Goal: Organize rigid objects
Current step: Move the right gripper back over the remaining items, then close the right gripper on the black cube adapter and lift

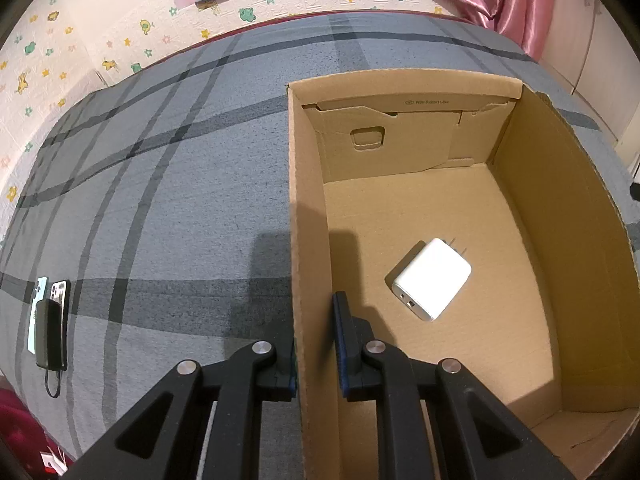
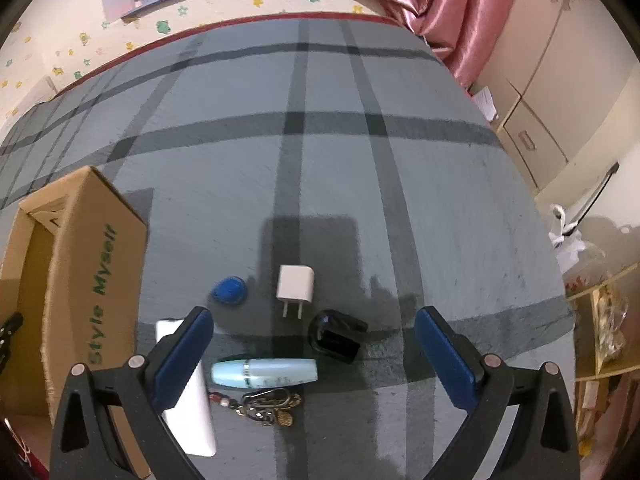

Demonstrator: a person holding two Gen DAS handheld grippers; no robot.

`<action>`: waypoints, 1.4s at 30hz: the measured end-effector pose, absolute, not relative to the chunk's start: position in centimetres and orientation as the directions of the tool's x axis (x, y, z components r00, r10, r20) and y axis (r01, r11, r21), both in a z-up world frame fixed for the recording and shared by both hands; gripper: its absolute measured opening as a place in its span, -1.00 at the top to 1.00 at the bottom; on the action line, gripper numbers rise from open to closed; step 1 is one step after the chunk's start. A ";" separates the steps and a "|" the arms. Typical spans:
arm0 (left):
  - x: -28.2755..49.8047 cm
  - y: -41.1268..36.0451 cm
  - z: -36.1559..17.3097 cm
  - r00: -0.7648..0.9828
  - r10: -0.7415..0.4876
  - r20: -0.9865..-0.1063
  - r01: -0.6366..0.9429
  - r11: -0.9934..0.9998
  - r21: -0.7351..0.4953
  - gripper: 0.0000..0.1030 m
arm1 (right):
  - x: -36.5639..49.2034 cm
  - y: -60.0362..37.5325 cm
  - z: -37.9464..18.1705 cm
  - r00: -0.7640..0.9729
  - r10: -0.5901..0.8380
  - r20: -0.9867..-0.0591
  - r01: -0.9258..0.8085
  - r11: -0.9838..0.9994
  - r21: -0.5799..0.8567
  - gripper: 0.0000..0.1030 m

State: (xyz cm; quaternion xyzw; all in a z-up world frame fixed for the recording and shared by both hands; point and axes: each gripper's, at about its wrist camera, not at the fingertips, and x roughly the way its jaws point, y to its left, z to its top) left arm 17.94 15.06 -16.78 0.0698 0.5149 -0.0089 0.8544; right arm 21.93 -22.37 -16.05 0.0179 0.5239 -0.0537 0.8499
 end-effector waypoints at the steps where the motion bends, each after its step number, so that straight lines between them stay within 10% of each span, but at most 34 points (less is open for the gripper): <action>1: 17.9 15.0 -16.8 0.469 0.058 -0.881 0.087 0.990 0.111 0.71 | 22.0 -22.6 -16.5 0.439 -0.078 -0.895 0.116 0.993 -0.029 -0.99; 23: 17.8 14.8 -16.7 0.471 0.066 -0.880 0.087 0.989 0.120 0.71 | 24.0 -25.4 -23.9 0.330 -0.067 -0.942 0.179 0.984 -0.007 -0.95; 26: 17.8 14.8 -16.7 0.471 0.065 -0.880 0.087 0.989 0.120 0.71 | 24.1 -25.7 -24.0 0.325 -0.053 -0.944 0.180 0.984 0.007 -0.75; 30: 17.8 14.9 -16.8 0.470 0.067 -0.880 0.087 0.989 0.122 0.71 | 24.3 -25.9 -24.6 0.294 -0.017 -0.956 0.170 0.985 0.035 0.03; 42: 17.9 14.7 -16.8 0.469 0.072 -0.880 0.087 0.988 0.127 0.71 | 22.8 -25.6 -22.7 0.310 -0.032 -0.950 0.171 0.985 0.022 0.02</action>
